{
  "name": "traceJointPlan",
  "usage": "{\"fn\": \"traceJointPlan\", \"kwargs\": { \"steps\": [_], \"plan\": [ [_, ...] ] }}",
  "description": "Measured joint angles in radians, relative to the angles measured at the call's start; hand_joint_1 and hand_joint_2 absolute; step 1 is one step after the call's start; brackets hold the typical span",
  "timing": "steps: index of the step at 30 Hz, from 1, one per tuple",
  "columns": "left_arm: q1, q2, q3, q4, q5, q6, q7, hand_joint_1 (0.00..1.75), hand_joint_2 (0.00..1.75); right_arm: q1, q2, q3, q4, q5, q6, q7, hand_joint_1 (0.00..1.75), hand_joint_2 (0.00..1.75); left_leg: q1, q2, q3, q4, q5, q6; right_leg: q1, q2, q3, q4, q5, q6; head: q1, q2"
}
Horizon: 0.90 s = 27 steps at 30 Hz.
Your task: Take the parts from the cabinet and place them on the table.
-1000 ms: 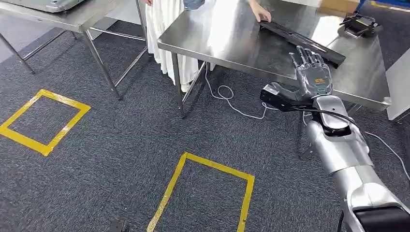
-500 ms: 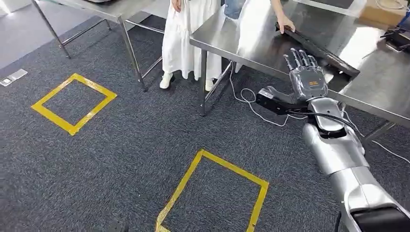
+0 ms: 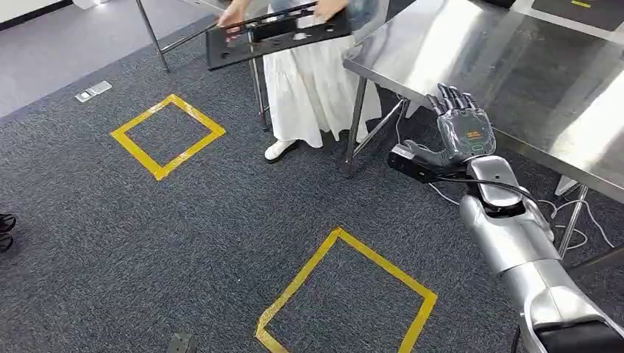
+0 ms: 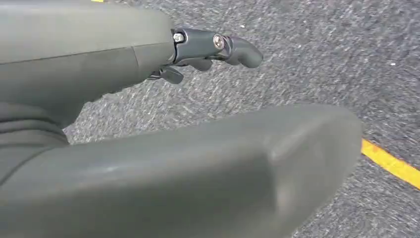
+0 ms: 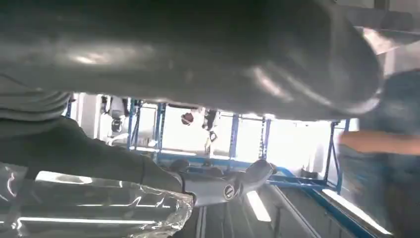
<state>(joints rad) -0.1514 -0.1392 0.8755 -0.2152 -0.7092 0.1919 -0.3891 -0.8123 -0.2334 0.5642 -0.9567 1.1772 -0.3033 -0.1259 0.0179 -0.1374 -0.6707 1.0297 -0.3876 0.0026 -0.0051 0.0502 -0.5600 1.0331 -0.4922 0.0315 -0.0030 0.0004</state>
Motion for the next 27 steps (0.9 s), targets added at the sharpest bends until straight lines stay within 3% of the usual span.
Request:
{"fn": "traceJointPlan", "kwargs": {
  "steps": [1,2,3,4,6,7,8,10,11,12,13,15,16,17,18,19,21,22,23,24,25,26,27],
  "plan": [
    [0.001,0.001,0.0,0.0,0.0,0.0,0.0,0.0,0.0,0.0,0.006,0.002,0.0,0.0,0.0,0.0,0.0,0.0,0.0,-0.007,-0.006,0.001,0.003,-0.005,-0.017,-0.012,0.001,-0.008,0.008,-0.01,-0.001,0.0],
    [0.001,0.001,0.0,0.0,0.0,0.001,0.0,0.0,0.0,0.0,0.006,0.002,-0.001,0.0,0.0,0.0,0.0,0.0,-0.004,0.057,-0.014,0.02,-0.016,-0.005,-0.024,-0.026,0.002,-0.01,0.012,-0.016,-0.003,0.0],
    [0.001,0.001,0.0,0.0,0.0,0.004,-0.001,0.0,0.0,0.0,0.008,0.002,-0.002,0.0,0.0,0.0,0.0,0.0,-0.005,0.102,-0.032,0.066,-0.054,-0.008,-0.022,-0.037,0.0,-0.01,0.015,-0.032,-0.005,0.0],
    [-0.001,0.001,0.0,0.0,0.0,0.006,-0.001,0.0,0.0,0.0,0.007,0.002,-0.003,0.0,0.0,0.0,0.0,0.0,-0.004,0.121,-0.063,0.14,-0.098,-0.01,-0.017,-0.05,-0.002,-0.01,0.016,-0.034,-0.005,0.0],
    [0.0,0.001,0.0,0.0,0.0,0.01,-0.002,0.0,0.0,0.002,0.007,0.002,-0.003,-0.001,-0.004,0.003,0.0,0.0,-0.003,0.131,-0.129,0.296,-0.164,-0.016,-0.012,-0.078,-0.007,-0.01,0.017,-0.037,-0.005,0.0],
    [0.001,0.0,0.0,0.0,0.0,0.012,-0.002,0.0,0.0,0.007,0.009,0.002,-0.003,-0.005,-0.009,0.003,0.0,0.0,-0.001,0.132,-0.139,0.325,-0.167,-0.017,-0.01,-0.092,-0.008,-0.01,0.017,-0.037,-0.005,0.0],
    [0.003,0.0,0.0,0.0,0.0,0.015,-0.001,0.0,0.0,0.013,0.01,0.002,-0.003,-0.014,-0.014,-0.002,0.0,0.0,0.0,0.135,-0.121,0.303,-0.151,-0.017,-0.01,-0.106,-0.008,-0.01,0.017,-0.036,-0.004,0.0],
    [0.004,0.0,0.0,0.0,0.001,0.019,0.0,0.0,0.0,0.022,0.016,0.002,-0.01,-0.032,-0.018,-0.024,0.0,0.0,0.001,0.156,-0.024,0.144,-0.085,-0.013,-0.009,-0.132,-0.008,-0.009,0.017,-0.036,-0.005,0.0],
    [0.004,0.0,0.0,0.0,0.005,0.021,-0.001,0.0,0.0,0.023,0.021,0.002,-0.014,-0.037,-0.021,-0.032,0.0,0.0,-0.001,0.194,0.027,0.062,-0.062,-0.008,-0.006,-0.141,-0.008,-0.008,0.016,-0.036,-0.006,0.0],
    [0.002,0.0,0.0,0.0,0.009,0.021,-0.002,0.0,0.0,0.024,0.026,0.002,-0.019,-0.042,-0.024,-0.036,0.0,0.0,-0.011,0.236,0.05,0.016,-0.068,-0.003,0.007,-0.15,-0.011,-0.005,0.014,-0.032,-0.006,0.0],
    [0.003,0.001,0.0,0.0,0.011,0.024,-0.006,0.0,0.0,0.023,0.027,0.002,-0.02,-0.045,-0.028,-0.037,0.0,0.0,-0.01,0.212,0.045,0.016,-0.06,0.009,0.009,-0.156,-0.013,-0.006,0.014,-0.027,0.0,0.0],
    [0.009,0.001,0.0,0.0,0.016,0.027,-0.013,0.0,0.0,0.025,0.049,0.005,-0.024,-0.045,-0.029,-0.039,0.0,0.0,-0.016,0.192,0.038,0.015,-0.056,0.016,0.013,-0.178,-0.01,-0.006,0.016,-0.022,0.001,0.0],
    [0.012,0.002,0.0,0.0,0.018,0.027,-0.016,0.0,0.0,0.024,0.054,0.006,-0.026,-0.045,-0.028,-0.039,0.0,0.0,-0.016,0.18,0.037,0.008,-0.05,0.025,0.016,-0.19,-0.01,-0.005,0.014,-0.019,0.001,0.0],
    [0.014,0.002,0.0,0.0,0.018,0.027,-0.017,0.0,0.0,0.023,0.057,0.006,-0.029,-0.045,-0.027,-0.04,0.0,0.0,-0.007,0.171,0.042,0.0,-0.041,0.036,0.015,-0.167,-0.024,0.004,0.004,-0.01,0.0,0.0],
    [0.014,0.002,0.001,0.0,0.018,0.027,-0.019,0.0,0.0,0.022,0.06,0.007,-0.031,-0.047,-0.025,-0.042,0.0,0.0,-0.01,0.161,0.039,-0.001,-0.038,0.039,0.002,-0.12,-0.031,0.03,-0.014,-0.01,0.0,0.0],
    [0.013,0.003,0.001,0.0,0.018,0.027,-0.019,0.0,0.0,0.019,0.058,0.007,-0.032,-0.049,-0.021,-0.043,0.0,0.0,-0.008,0.149,0.036,-0.001,-0.035,0.045,0.001,-0.088,-0.056,0.09,-0.048,-0.015,0.003,0.0],
    [0.012,0.003,0.001,0.0,0.018,0.026,-0.019,0.0,0.0,0.019,0.04,0.007,-0.027,-0.052,-0.021,-0.042,0.0,0.0,-0.008,0.117,0.029,-0.001,-0.03,0.05,-0.005,-0.062,-0.13,0.253,-0.11,-0.019,0.008,0.0],
    [0.013,0.003,0.001,0.0,0.02,0.026,-0.019,0.0,0.0,0.019,0.034,0.007,-0.018,-0.056,-0.027,-0.039,0.0,0.0,-0.008,0.102,0.026,-0.001,-0.026,0.049,-0.006,-0.058,-0.15,0.296,-0.116,-0.013,0.008,0.0],
    [0.016,0.003,0.001,0.0,0.022,0.026,-0.019,0.0,0.0,0.019,0.03,0.005,-0.003,-0.062,-0.036,-0.038,0.0,0.0,-0.007,0.086,0.024,-0.001,-0.024,0.046,-0.009,-0.056,-0.147,0.29,-0.107,-0.005,0.006,0.0],
    [0.019,0.003,0.001,0.0,0.024,0.026,-0.019,0.0,0.0,0.019,0.024,0.002,0.016,-0.068,-0.05,-0.037,0.0,0.0,-0.006,0.072,0.023,0.0,-0.021,0.042,-0.012,-0.055,-0.121,0.24,-0.082,0.005,0.008,0.0],
    [0.021,0.003,0.001,0.0,0.027,0.026,-0.02,0.0,0.0,0.018,0.021,-0.005,0.036,-0.072,-0.066,-0.036,0.0,0.0,-0.003,0.058,0.022,0.0,-0.019,0.037,-0.017,-0.048,-0.073,0.147,-0.045,0.019,0.007,0.0],
    [0.022,0.003,0.001,0.0,0.028,0.026,-0.021,0.0,0.0,0.016,0.017,-0.011,0.052,-0.075,-0.079,-0.036,0.0,0.0,0.0,0.044,0.021,0.0,-0.016,0.032,-0.025,-0.025,-0.023,0.052,-0.012,0.029,0.008,0.0],
    [0.022,0.004,0.002,0.0,0.028,0.027,-0.021,0.0,0.0,0.015,0.009,-0.018,0.077,-0.083,-0.096,-0.032,0.0,0.0,-0.001,0.034,0.018,0.001,-0.013,0.026,-0.031,0.013,-0.004,0.001,-0.015,0.029,0.007,0.0]
  ]
}}
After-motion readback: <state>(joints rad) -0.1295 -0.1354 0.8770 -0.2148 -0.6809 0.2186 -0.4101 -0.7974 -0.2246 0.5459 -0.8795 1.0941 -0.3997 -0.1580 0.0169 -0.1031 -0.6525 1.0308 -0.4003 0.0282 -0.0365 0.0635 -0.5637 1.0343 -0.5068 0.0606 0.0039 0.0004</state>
